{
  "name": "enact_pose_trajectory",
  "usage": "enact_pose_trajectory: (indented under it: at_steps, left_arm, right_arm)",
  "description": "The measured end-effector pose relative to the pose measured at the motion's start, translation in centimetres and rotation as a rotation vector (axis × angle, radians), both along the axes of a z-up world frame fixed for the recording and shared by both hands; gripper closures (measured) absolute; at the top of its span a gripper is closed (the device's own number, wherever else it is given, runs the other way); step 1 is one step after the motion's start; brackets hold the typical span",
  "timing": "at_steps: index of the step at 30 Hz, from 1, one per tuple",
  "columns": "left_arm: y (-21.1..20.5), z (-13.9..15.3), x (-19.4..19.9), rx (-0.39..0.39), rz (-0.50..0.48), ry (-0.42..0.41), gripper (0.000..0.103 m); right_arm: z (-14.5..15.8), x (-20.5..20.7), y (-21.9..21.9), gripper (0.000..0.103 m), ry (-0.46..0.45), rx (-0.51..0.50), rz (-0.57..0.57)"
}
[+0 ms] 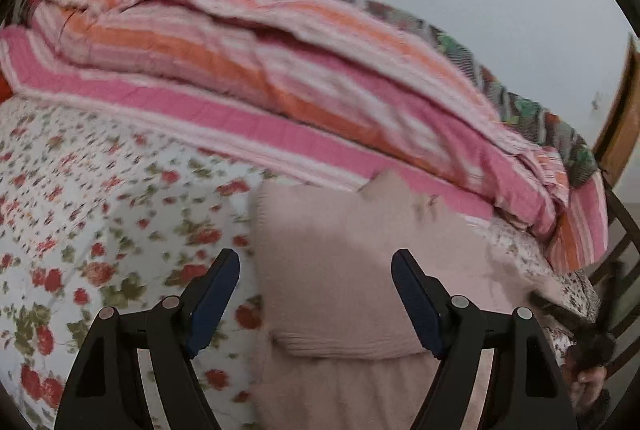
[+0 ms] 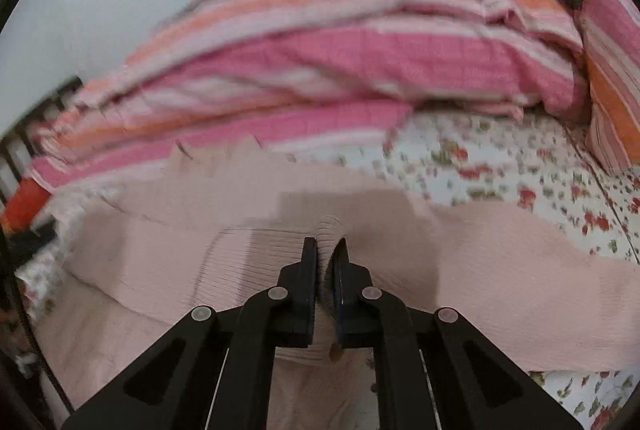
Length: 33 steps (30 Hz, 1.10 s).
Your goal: Fold small clothes
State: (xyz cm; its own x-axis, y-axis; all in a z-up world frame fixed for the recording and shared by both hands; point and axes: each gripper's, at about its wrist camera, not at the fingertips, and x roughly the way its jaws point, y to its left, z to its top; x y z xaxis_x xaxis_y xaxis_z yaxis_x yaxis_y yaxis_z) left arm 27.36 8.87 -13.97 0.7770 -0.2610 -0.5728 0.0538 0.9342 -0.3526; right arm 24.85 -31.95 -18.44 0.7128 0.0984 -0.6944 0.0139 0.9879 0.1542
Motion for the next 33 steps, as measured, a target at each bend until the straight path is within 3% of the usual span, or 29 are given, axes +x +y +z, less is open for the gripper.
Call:
enact_pose_trajectory:
  at_steps: [3, 8, 12, 15, 17, 23, 27, 33]
  left_arm:
    - [-1.8, -0.5, 0.3, -0.001, -0.057, 0.011, 0.027]
    - [-4.6, -3.5, 2.0, 0.145, -0.088, 0.133, 0.026]
    - [-4.5, -3.6, 1.9, 0.143, -0.072, 0.135, 0.026]
    - [-4.7, -3.8, 2.0, 0.161, -0.069, 0.141, 0.024]
    - [-4.9, -3.8, 2.0, 0.180, -0.069, 0.141, 0.023]
    - [-5.0, -3.8, 1.7, 0.223, -0.067, 0.147, 0.023]
    - [-4.7, -4.0, 1.3, 0.307, 0.021, 0.186, 0.017]
    - [-2.0, -4.3, 0.6, 0.164, 0.048, 0.181, 0.017]
  right_arm:
    - [-0.9, 0.7, 0.3, 0.095, 0.039, -0.016, -0.012]
    - [-0.7, 0.1, 1.1, 0.089, 0.023, -0.072, -0.015]
    - [-0.5, -0.4, 1.9, 0.081, 0.012, -0.112, 0.000]
    - [-0.5, -0.5, 2.0, 0.066, 0.011, -0.113, 0.009]
    - [-0.5, -0.7, 1.9, 0.050, 0.017, -0.118, -0.014]
    - [-0.4, -2.3, 0.4, 0.047, 0.013, -0.006, -0.023]
    - [0.1, -4.2, -0.3, 0.046, -0.024, -0.001, -0.018]
    - [1.0, -5.6, -3.1, 0.045, -0.023, 0.048, -0.044]
